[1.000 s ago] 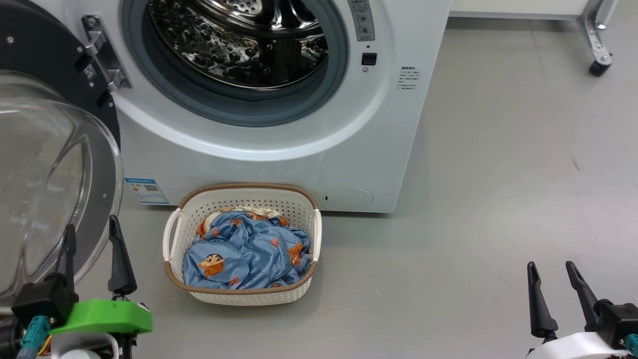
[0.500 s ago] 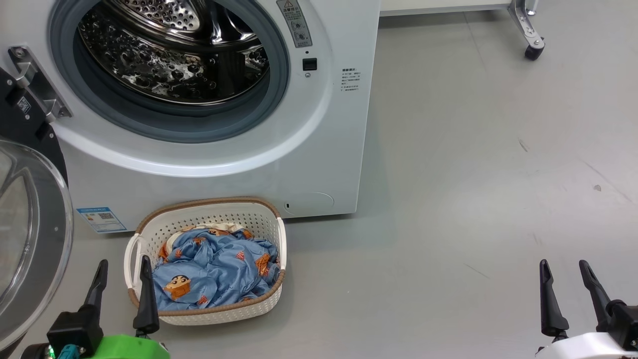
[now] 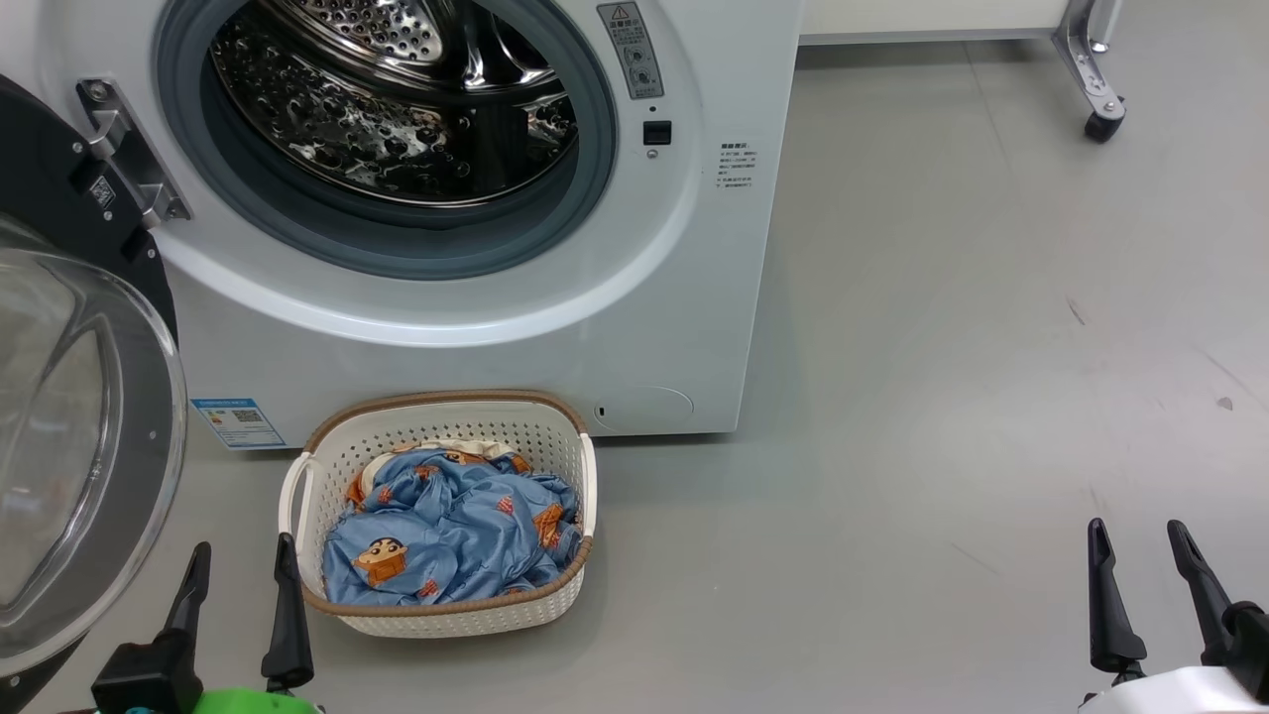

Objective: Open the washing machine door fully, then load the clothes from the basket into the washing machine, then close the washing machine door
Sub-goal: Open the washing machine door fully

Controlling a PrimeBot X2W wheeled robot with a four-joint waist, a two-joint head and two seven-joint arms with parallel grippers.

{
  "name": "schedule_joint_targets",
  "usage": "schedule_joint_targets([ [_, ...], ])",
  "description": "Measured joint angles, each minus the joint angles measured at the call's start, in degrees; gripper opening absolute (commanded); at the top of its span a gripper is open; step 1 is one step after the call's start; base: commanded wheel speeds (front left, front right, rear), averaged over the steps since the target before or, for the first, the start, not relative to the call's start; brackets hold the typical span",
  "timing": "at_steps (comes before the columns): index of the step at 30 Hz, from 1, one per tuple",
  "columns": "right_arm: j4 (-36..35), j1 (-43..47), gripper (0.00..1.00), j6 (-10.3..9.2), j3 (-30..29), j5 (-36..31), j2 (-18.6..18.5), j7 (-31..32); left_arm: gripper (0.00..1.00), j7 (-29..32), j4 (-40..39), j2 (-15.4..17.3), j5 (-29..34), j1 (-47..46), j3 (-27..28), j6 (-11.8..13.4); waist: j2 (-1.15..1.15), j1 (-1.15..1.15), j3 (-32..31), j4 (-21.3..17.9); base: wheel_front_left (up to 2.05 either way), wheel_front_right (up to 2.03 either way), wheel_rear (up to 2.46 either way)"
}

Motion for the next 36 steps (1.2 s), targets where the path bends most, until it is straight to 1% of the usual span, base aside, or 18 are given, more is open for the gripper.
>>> schedule_joint_targets([
  [13,0.0,0.2,1.00,0.00,2.2,-0.1,-0.7,0.0,1.00,0.0,-0.7,0.0,-0.9,2.3,0.7,0.7,0.00,0.00,-1.5,2.8,0.00,0.00,0.00],
  [23,0.2,0.2,1.00,0.00,2.6,-0.3,-0.9,0.0,1.00,0.0,-1.7,0.1,-0.9,3.0,0.7,1.5,0.00,0.00,-2.2,3.2,0.00,0.00,0.00],
  [36,0.3,0.2,1.00,0.00,2.9,-0.3,-0.8,0.0,1.00,0.0,-2.2,0.1,-0.3,3.3,0.7,1.5,0.00,0.00,-2.5,3.3,0.00,0.00,0.00],
])
